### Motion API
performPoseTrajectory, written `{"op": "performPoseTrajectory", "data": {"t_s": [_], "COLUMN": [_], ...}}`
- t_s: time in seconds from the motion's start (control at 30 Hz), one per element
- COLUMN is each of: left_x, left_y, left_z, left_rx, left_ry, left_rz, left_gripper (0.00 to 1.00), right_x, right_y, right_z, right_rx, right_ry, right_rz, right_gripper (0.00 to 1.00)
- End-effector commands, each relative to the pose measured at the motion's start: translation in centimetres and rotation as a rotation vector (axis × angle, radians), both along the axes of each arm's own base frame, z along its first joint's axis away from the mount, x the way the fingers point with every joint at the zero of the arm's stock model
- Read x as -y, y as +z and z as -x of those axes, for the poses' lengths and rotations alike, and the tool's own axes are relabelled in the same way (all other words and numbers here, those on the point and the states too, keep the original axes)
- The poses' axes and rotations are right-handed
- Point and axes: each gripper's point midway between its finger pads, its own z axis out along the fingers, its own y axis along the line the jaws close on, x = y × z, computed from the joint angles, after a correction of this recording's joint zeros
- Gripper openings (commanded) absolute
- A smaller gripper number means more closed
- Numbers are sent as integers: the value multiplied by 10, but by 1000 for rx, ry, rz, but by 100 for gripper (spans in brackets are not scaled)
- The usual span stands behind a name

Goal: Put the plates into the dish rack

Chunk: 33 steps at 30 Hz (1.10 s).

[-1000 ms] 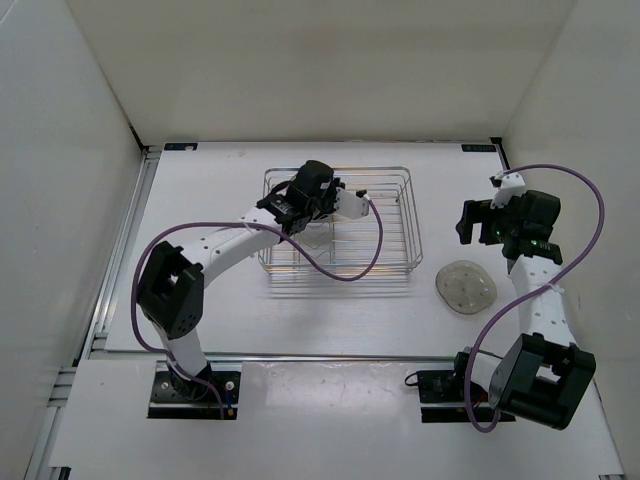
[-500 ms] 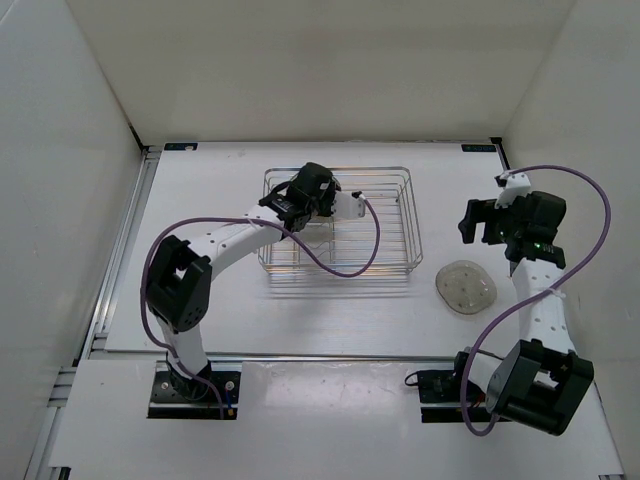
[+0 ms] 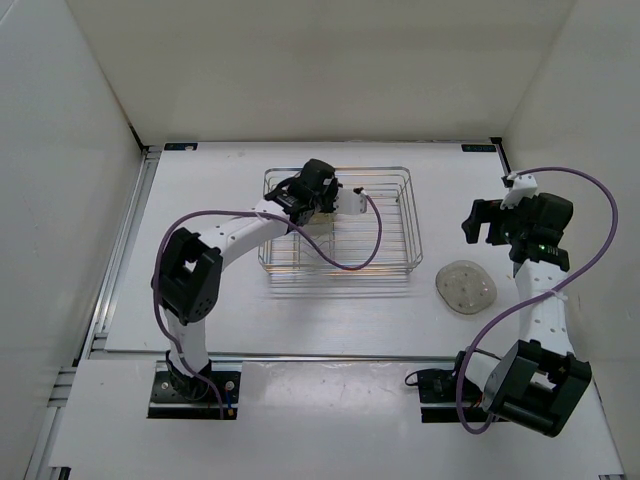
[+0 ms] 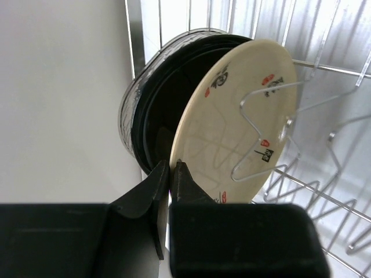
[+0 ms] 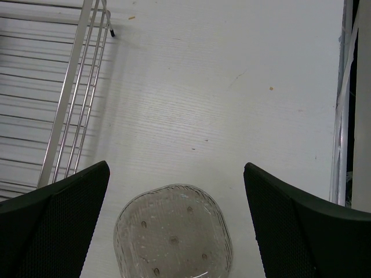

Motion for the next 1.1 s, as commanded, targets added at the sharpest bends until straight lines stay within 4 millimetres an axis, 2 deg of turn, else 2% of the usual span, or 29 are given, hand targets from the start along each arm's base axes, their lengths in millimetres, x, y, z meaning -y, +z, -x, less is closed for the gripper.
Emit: {"op": "performPoseTrajectory", "data": {"t_s": [0.0, 0.27, 0.37, 0.4, 0.43, 0.53, 0.57, 0.67, 0.73, 0.8, 0.83, 0.87, 0.93, 0.97, 1.0, 1.03, 1.07], "left_x": [7, 8, 6, 5, 2, -1, -4, -5, -6, -15, -14, -21, -35, -54, -65, -78, -110], "left_y": [10, 8, 4, 9, 5, 17, 14, 32, 58, 79, 94, 117, 147, 177, 187, 197, 223], "left_z": [-7, -11, -10, -10, -9, -8, -7, -3, 1, 4, 8, 15, 23, 34, 41, 49, 62], "left_rx": [-1, 1, -6, 2, -1, 17, 15, 40, 79, 111, 134, 172, 219, 271, 286, 301, 343], "left_ry": [-12, -5, 8, 8, 18, 30, 40, 72, 96, 143, 156, 202, 249, 320, 352, 384, 433], "left_rz": [32, 27, 24, 31, 18, 35, 24, 65, 109, 151, 180, 224, 285, 359, 392, 433, 515], "left_gripper": [10, 10, 31, 36, 45, 45, 48, 51, 56, 61, 63, 68, 71, 72, 74, 76, 77], "right_x": [-3, -2, 1, 1, 1, 1, 1, 10, 16, 27, 32, 38, 50, 63, 70, 74, 79], "right_y": [8, 4, 4, 4, 4, 4, 3, -1, -2, -4, -4, 1, 3, 1, 3, -5, -10], "right_z": [0, 2, 2, 2, 2, 2, 4, 5, 7, 10, 11, 12, 14, 19, 21, 24, 28], "right_rx": [38, 31, 31, 31, 31, 31, 24, 8, -5, -17, -20, -12, -25, -54, -67, -103, -131], "right_ry": [15, 14, 5, 5, 5, 5, 9, -20, -31, -64, -73, -77, -102, -150, -156, -159, -171], "right_rz": [-4, -11, -11, -11, -11, -11, -6, 40, 73, 137, 167, 217, 288, 342, 390, 408, 400], "right_gripper": [100, 100, 100, 100, 100, 100, 100, 100, 100, 100, 100, 100, 100, 100, 100, 100, 100]}}
